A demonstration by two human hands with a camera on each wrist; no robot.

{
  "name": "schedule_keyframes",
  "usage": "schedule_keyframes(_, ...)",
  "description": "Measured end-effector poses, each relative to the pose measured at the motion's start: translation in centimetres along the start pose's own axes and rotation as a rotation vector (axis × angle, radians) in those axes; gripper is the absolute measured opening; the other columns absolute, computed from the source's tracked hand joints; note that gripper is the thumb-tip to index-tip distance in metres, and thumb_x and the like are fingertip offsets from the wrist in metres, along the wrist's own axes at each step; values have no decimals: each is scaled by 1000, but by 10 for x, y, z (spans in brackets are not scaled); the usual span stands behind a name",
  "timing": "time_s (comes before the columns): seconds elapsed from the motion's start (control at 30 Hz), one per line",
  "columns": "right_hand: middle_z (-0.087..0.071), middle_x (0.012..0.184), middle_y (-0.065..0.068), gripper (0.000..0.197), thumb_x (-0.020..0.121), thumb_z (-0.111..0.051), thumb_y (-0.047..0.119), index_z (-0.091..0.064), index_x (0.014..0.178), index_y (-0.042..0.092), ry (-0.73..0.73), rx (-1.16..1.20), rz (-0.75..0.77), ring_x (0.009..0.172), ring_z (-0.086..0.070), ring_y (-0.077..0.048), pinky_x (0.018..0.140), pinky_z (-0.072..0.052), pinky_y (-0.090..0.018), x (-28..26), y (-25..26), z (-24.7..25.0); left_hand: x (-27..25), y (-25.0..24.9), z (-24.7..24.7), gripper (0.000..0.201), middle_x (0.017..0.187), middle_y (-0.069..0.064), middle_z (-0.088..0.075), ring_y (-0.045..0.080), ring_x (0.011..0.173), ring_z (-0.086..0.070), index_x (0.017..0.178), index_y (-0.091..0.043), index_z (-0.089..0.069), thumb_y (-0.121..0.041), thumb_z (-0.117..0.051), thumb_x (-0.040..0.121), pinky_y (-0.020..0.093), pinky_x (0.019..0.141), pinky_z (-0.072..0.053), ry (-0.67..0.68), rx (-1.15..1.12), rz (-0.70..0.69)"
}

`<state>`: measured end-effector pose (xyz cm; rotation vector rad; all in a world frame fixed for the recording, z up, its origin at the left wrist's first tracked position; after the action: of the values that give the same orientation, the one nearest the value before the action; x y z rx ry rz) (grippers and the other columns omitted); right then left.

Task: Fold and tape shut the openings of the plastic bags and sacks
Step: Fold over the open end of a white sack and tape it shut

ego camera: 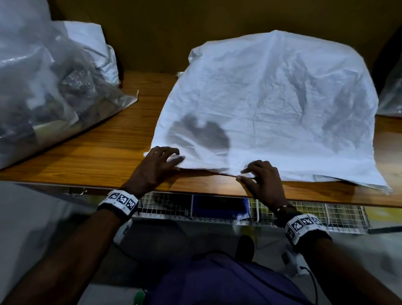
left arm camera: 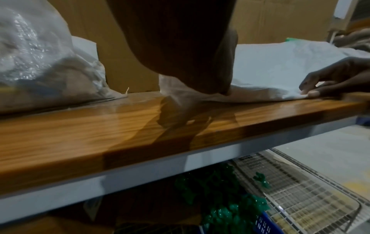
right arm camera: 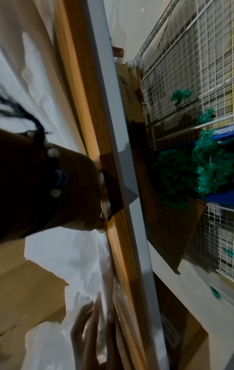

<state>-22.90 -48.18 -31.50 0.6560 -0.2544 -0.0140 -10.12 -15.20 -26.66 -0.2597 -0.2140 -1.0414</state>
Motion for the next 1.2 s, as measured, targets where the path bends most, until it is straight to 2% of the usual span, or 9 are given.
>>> schedule_keyframes(0.1, -66, 99, 12, 25, 93, -75, 52, -75, 89, 27, -21, -25, -15, 92, -59, -18, 75, -48, -47, 2, 3, -1, 6, 3, 1, 21, 106, 8, -70, 32, 90, -64, 111, -15, -76, -21, -78, 92, 46, 75, -52, 52, -159, 84)
schedule_keyframes(0.2, -69, 97, 9, 27, 93, -72, 50, -76, 86, 24, -26, -20, -3, 88, -59, -18, 73, -48, -46, 4, 4, 1, 8, 21, -2, 18, 88, -4, -76, 9, 78, -68, 108, -27, -69, -28, -77, 92, 32, 70, -51, 79, -526, 464)
schedule_keyframes(0.27, -69, 97, 8, 29, 93, -70, 49, -76, 85, 23, -29, -31, -11, 87, -58, -19, 72, -48, -45, 6, 5, 2, 8, 27, -10, 20, 80, -4, -76, -2, 71, -65, 106, -21, -62, -18, -76, 93, 24, 63, -44, 98, -693, 565)
schedule_keyframes(0.47, -69, 100, 5, 25, 96, -68, 43, -78, 91, 20, -50, -25, -24, 92, -55, -19, 75, -48, -44, 1, 7, -3, 8, 24, -17, 6, 92, 1, -68, 23, 91, -63, 89, -14, -71, -10, -75, 86, 39, 80, -47, -118, -528, 448)
schedule_keyframes(0.6, -67, 109, 7, 22, 95, -70, 43, -78, 103, 24, 0, 20, -29, 103, -55, -18, 81, -50, -46, -5, 2, -1, 0, 13, -27, 17, 99, 9, -69, 35, 93, -63, 99, -11, -74, -8, -68, 83, 44, 81, -47, -40, -206, 312)
schedule_keyframes(0.73, -69, 111, 4, 31, 94, -68, 49, -78, 104, 22, 20, 1, 4, 103, -55, -18, 81, -49, -41, -4, 3, 1, -15, 10, -30, 24, 119, 9, -66, 30, 112, -56, 114, -12, -71, -30, -64, 100, 46, 98, -44, -74, -122, 227)
schedule_keyframes(0.83, -71, 109, 1, 27, 94, -70, 45, -77, 101, 20, -9, -81, 20, 100, -57, -21, 79, -50, -41, -2, 7, 0, -12, 9, -28, 17, 125, 10, -64, 33, 117, -55, 112, -14, -72, -25, -68, 99, 50, 101, -43, -87, -32, 206)
schedule_keyframes(1.03, -72, 106, -6, 13, 98, -65, 22, -72, 106, 13, -48, -223, 84, 95, -60, -30, 76, -47, -42, 4, 23, -4, 7, 5, -31, 10, 100, 6, -61, 32, 96, -57, 95, -15, -62, -7, -64, 90, 45, 90, -42, -34, -20, 328)
schedule_keyframes(1.2, -59, 85, -2, 17, 106, -50, 31, -59, 100, 18, 41, -108, 41, 79, -47, -23, 64, -33, -40, -2, 23, -9, 11, 15, -35, 50, 109, 1, -68, 25, 103, -58, 134, -18, -58, 0, -56, 87, 41, 92, -43, -22, -177, 408)
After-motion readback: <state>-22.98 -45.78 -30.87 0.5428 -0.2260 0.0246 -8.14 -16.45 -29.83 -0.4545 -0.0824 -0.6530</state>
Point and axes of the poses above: each hand's wrist, its own x-axis towards the middle knuckle, its own z-axis out of the back of the hand, y = z × x, the point moved 5 cm from there along x, towards the middle knuckle
